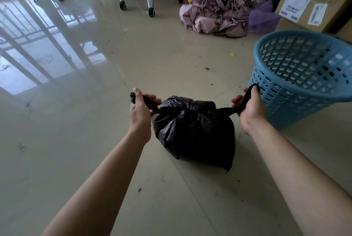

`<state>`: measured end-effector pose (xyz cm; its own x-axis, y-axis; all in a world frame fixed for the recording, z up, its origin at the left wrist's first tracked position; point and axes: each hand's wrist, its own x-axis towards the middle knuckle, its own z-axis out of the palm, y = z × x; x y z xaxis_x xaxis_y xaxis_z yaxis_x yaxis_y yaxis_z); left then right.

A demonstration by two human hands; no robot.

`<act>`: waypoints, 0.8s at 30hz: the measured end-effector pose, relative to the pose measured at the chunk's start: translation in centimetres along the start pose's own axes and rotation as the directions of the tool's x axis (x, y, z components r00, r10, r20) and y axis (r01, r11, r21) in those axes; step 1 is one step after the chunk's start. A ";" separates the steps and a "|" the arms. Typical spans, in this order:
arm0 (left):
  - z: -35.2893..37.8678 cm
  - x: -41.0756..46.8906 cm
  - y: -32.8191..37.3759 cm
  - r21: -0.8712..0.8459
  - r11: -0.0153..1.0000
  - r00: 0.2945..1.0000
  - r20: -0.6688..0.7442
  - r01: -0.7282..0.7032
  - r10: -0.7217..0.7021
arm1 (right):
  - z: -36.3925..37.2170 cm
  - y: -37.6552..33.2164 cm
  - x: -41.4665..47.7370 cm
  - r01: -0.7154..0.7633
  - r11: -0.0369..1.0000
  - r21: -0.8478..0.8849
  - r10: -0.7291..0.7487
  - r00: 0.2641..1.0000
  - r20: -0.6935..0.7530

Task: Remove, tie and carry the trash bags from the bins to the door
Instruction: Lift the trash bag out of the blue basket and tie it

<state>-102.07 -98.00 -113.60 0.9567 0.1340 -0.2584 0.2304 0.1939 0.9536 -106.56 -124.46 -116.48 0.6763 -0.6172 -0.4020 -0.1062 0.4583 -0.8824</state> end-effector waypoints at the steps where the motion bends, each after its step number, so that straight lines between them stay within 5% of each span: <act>1: 0.0 0.0 -0.2 0.128 0.992 1.000 0.026 -0.014 0.010 | -0.1 -0.2 -0.2 0.010 0.995 -0.101 -0.003 0.997 0.078; 4: 0.1 0.1 -1.2 0.343 0.934 0.990 0.059 0.100 -0.127 | -0.5 0.5 -0.8 0.084 0.917 -0.390 0.016 0.969 0.247; 7: -0.4 0.1 -2.1 0.475 0.855 0.950 0.114 0.206 -0.292 | -0.6 2.2 -1.4 0.049 0.819 -0.572 0.129 0.955 0.267; 12: -0.5 0.3 -5.0 0.499 0.854 0.968 0.252 -0.149 0.022 | -1.0 5.4 -2.6 0.003 0.735 -0.678 0.075 0.993 0.086; 16: 0.3 1.4 -5.7 0.759 0.452 0.879 0.351 -0.469 0.323 | -1.5 7.0 -2.4 -0.166 0.723 -0.670 0.111 0.986 -0.124; 18: 0.9 2.0 -5.6 0.743 0.331 0.810 0.487 -0.581 0.327 | -1.2 7.3 -2.2 -0.055 0.758 -0.650 0.031 0.998 -0.048; 22: 1.8 3.1 -5.9 0.701 0.409 0.798 0.586 -0.585 0.137 | 0.5 7.1 -2.0 0.240 0.720 -0.651 -0.221 0.969 0.113; 24: 2.0 2.9 -6.6 0.705 0.401 0.803 0.572 -0.585 0.166 | 1.5 6.7 -2.2 0.325 0.735 -0.595 -0.287 0.944 0.160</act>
<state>-100.45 -100.80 -120.32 0.9083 -0.4164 0.0392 -0.3421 -0.6858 0.6424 -107.69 -119.06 -121.18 0.7860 -0.6121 -0.0869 -0.2921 -0.2438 -0.9248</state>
